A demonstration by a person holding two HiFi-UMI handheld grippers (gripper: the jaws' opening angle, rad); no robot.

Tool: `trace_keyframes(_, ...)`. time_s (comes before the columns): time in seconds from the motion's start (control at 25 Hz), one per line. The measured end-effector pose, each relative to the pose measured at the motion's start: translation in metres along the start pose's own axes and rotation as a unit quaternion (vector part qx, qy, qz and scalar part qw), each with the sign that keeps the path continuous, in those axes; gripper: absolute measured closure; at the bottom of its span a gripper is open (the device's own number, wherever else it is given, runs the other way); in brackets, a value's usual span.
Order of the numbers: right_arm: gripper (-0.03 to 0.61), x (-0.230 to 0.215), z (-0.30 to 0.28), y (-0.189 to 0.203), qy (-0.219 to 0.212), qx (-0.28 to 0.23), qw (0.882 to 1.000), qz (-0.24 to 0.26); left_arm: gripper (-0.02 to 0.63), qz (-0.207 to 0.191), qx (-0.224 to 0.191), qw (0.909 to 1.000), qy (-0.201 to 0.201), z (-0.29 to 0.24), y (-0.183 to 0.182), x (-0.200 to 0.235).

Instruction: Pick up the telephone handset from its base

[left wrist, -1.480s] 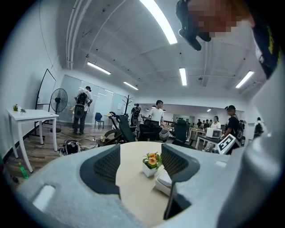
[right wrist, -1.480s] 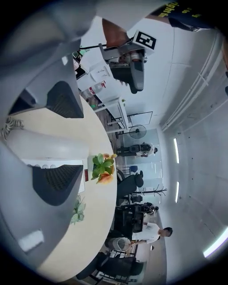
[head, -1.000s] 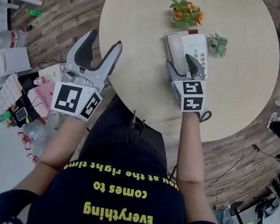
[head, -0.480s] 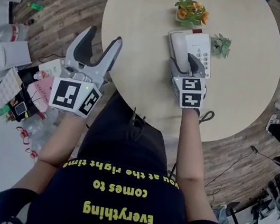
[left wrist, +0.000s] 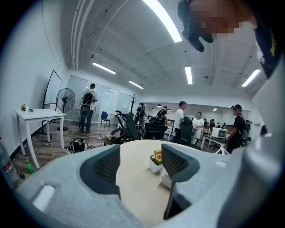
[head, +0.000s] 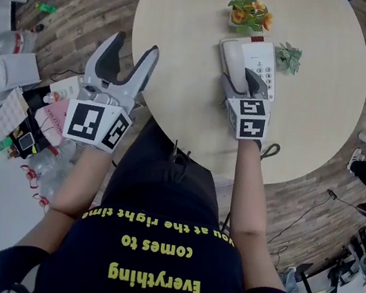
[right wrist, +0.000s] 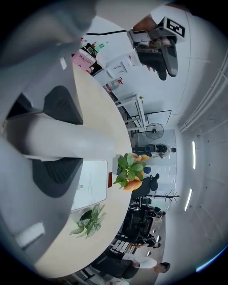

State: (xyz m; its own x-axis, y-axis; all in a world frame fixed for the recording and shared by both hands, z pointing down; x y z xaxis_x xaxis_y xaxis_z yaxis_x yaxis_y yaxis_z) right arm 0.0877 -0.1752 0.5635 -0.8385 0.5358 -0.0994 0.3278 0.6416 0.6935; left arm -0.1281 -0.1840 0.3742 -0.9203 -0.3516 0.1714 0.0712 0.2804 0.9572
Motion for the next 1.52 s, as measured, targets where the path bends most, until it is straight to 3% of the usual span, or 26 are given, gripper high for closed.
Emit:
trace_keyframes(1.04, 0.35, 0.0, 0.014, -0.011, 0.019, -0.058, 0.998, 0.003, 0.324, -0.002, -0.011, 0.9999, -0.005, 0.009, -0.007, 0.003)
trace_keyframes(1.52, 0.351, -0.002, 0.04, -0.027, 0.003, -0.134, 0.99, -0.035, 0.324, -0.008, -0.016, 0.9998, -0.001, 0.012, -0.012, -0.002)
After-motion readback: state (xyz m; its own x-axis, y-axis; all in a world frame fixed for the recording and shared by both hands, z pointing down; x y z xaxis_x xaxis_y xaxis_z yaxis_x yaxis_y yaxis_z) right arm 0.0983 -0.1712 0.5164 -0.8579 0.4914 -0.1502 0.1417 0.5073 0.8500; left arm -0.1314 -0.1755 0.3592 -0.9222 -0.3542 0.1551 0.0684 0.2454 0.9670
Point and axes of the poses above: the fingertips, and each gripper's own axes: z backward along the fingers, x to its left, y out of its underside, the point moved 1 cm from there along z, backward along the fingers, and after that the axes turned 3 degrees about -y, right-handed, at the moved point
